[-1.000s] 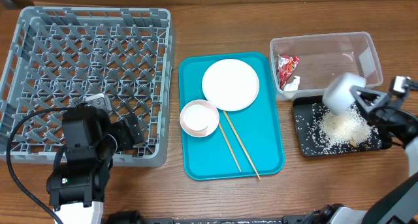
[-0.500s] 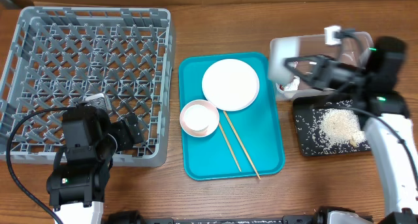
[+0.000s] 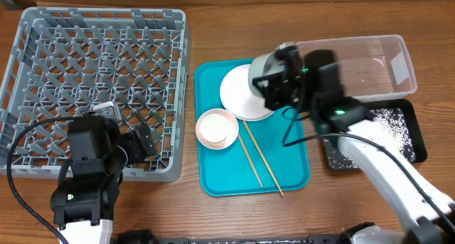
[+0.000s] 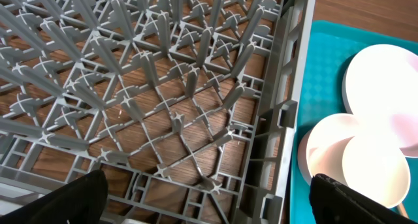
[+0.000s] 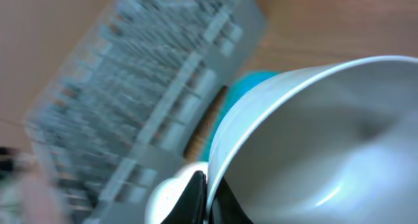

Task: Sort waste into correct bins and load items into the dishwasher
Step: 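Set the emptied bowl onto the white plate with the right gripper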

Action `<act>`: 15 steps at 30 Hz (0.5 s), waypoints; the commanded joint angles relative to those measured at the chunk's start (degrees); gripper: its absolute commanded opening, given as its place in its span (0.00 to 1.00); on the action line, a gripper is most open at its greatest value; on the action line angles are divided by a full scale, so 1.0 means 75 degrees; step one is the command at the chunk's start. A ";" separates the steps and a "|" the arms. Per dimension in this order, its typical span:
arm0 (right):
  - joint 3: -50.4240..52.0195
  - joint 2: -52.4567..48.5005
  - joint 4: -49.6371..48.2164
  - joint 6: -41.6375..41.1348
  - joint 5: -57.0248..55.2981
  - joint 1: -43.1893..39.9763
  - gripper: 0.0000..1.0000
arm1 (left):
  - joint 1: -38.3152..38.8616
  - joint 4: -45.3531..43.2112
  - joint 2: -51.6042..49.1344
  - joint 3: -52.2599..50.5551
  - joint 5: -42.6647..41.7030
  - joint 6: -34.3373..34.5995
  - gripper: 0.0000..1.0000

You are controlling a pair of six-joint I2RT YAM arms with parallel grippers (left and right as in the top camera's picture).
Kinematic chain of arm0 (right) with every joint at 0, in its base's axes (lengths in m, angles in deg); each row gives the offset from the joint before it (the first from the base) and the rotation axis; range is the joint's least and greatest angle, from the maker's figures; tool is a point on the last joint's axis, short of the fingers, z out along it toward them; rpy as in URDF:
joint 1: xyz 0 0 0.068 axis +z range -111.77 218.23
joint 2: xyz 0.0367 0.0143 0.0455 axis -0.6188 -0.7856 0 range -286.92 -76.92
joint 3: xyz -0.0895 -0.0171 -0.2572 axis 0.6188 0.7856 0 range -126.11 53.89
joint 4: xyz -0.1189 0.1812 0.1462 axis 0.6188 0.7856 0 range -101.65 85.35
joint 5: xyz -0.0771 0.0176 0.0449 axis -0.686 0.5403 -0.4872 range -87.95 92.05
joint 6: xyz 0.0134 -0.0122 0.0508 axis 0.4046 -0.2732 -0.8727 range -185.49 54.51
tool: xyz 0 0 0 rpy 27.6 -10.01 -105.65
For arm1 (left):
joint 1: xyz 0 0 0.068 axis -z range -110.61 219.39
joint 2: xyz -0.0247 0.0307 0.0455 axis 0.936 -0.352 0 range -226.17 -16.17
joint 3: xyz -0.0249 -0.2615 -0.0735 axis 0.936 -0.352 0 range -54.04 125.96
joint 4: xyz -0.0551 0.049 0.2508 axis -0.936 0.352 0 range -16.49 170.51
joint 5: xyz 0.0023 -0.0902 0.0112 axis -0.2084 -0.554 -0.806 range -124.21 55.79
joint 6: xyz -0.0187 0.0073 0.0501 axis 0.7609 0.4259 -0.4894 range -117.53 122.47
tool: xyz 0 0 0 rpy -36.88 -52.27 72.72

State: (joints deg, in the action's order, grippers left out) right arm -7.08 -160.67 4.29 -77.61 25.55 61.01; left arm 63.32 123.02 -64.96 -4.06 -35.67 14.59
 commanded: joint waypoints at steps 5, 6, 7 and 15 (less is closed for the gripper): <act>-0.0187 -0.1472 -0.0312 0.1679 -0.1778 0.0839 0.04 | -0.0047 -0.0032 0.0006 0.0216 0.0047 0.0163 1.00; -0.0187 -0.1629 -0.0399 0.1679 -0.1941 0.0868 0.04 | -0.0047 -0.0032 0.0006 0.0216 0.0047 0.0163 1.00; -0.0187 -0.1784 -0.0481 0.1682 -0.2017 0.0892 0.04 | -0.0047 -0.0032 0.0006 0.0216 0.0047 0.0163 1.00; -0.0187 -0.2390 -0.0664 0.1676 -0.1988 0.0898 0.15 | -0.0047 -0.0032 0.0006 0.0216 0.0050 0.0163 1.00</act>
State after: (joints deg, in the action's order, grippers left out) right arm -7.08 -178.42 -0.08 -66.16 11.94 67.74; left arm 63.32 123.05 -64.96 -4.06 -35.67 14.59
